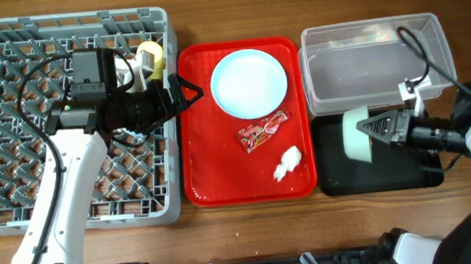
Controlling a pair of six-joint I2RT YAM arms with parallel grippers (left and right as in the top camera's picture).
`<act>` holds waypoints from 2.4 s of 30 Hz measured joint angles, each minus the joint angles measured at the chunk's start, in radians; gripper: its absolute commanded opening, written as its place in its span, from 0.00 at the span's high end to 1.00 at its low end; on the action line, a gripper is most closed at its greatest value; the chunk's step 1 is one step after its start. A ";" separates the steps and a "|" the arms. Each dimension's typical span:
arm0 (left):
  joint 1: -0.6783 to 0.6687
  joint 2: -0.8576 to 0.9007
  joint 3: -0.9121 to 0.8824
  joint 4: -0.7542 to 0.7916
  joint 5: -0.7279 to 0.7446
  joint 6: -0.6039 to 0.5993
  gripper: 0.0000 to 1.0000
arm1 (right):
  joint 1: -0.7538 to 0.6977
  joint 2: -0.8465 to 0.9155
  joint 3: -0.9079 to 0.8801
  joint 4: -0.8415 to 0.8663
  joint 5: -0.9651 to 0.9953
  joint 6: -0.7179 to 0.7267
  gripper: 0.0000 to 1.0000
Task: Sort waste into correct bins and load items into the dishwasher rack
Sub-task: 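Lift the green bowl and tip scraps onto the black tray, then return the green bowl to the red tray and release it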
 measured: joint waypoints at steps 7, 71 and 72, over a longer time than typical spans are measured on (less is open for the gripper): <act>0.000 0.000 0.000 0.000 0.000 0.000 0.00 | -0.160 0.062 0.000 0.003 -0.174 -0.018 0.96; 0.000 0.000 0.000 0.000 0.000 0.000 0.00 | 0.613 -0.175 0.222 0.145 0.185 0.524 0.96; 0.000 0.000 0.000 0.000 0.000 0.000 0.00 | 0.671 -0.193 0.224 0.163 0.241 0.578 0.96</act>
